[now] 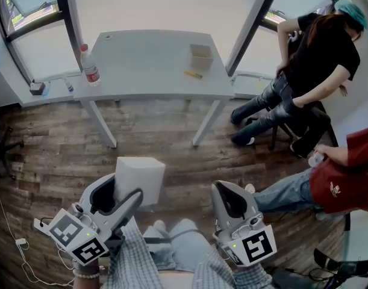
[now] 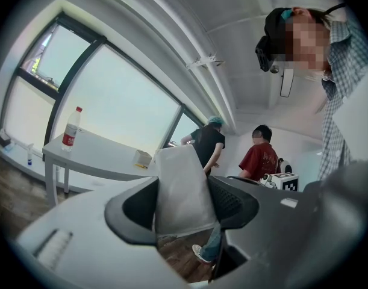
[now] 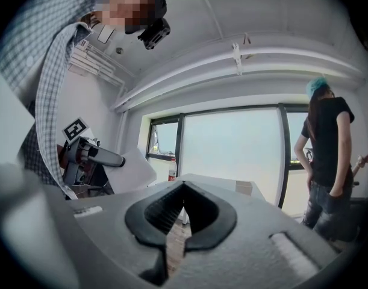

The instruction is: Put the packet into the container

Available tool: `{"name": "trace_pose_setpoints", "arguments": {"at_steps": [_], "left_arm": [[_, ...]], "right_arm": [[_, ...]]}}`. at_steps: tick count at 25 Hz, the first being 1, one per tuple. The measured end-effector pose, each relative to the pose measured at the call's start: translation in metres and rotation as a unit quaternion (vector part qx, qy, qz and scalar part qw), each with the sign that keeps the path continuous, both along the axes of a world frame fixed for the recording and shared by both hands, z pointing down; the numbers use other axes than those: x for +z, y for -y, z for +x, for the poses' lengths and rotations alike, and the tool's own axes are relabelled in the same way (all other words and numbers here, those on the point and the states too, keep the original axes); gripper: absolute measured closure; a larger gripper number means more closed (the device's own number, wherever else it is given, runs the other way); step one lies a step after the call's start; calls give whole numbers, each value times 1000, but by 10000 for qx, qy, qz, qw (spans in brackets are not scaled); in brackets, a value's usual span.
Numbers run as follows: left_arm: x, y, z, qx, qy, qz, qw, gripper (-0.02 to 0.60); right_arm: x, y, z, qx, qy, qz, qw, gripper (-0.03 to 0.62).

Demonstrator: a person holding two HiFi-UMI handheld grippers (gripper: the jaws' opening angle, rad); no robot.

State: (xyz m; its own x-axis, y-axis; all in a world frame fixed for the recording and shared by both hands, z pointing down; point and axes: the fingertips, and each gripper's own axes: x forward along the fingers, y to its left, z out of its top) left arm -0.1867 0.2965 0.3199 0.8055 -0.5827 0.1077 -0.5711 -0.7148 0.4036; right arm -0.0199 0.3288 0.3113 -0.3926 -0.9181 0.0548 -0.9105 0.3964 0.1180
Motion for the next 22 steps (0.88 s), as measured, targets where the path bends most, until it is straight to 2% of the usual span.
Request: {"name": "trace_pose_setpoints", "arguments": {"at_steps": [7,16,22], "left_arm": [[-4,-3,-6,118,-54,72,9999,321],[-5,-2,-17,-31,-159,10,9999,321],[0,5,-17,-138,-93,-4,9999,321]], "right_arm": [[-6,-7,1,243,182,62,9995,595],[-8,0,-6,107,84,35,9999,595],[-2,11,-7,-25,80,32,10000,595]]}}
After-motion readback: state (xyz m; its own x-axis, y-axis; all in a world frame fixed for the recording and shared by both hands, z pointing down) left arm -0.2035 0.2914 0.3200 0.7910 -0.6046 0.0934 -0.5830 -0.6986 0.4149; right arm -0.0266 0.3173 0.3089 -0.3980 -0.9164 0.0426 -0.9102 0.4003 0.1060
